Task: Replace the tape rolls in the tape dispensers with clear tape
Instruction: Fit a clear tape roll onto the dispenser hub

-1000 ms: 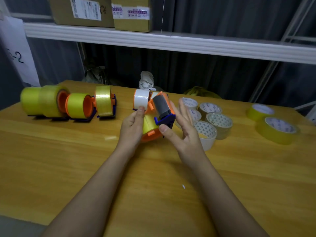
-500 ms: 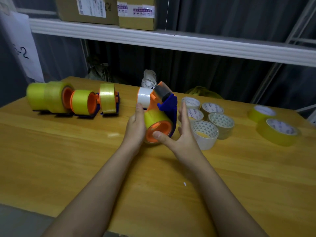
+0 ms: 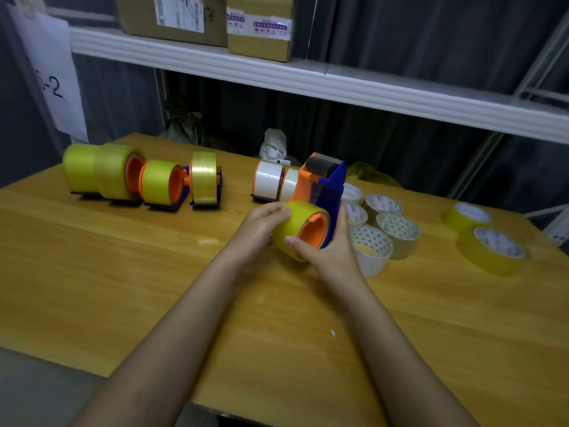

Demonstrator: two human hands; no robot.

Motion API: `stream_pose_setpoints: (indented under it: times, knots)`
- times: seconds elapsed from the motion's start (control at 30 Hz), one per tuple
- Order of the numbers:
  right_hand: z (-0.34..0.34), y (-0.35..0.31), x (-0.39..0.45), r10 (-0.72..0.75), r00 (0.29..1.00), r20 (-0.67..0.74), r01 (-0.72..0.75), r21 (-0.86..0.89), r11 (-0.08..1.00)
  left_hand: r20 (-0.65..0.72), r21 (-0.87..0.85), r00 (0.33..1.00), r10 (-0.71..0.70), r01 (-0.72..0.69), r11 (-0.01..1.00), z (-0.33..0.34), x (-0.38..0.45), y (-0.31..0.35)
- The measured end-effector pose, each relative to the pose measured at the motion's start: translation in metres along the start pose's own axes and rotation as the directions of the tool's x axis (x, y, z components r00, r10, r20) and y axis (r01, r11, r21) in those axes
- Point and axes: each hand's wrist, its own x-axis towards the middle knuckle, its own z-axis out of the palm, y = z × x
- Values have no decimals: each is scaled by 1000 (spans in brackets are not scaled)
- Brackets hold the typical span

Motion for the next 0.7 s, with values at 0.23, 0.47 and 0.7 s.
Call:
stream_pose_setpoints:
  times: [0.23, 0.47, 0.7]
  knots:
    - [12, -7, 20, 16, 997, 73, -30, 193, 981, -31, 114, 997, 66, -62, 992, -26, -3, 19]
    - [42, -32, 47, 100, 971, 216, -181, 398, 899, 100, 285, 977, 191, -212, 935, -52, -13, 33]
    - [54, -46, 83, 126, 978, 164, -159, 207, 965, -176, 361, 949, 260, -184, 914, -67, 4, 56]
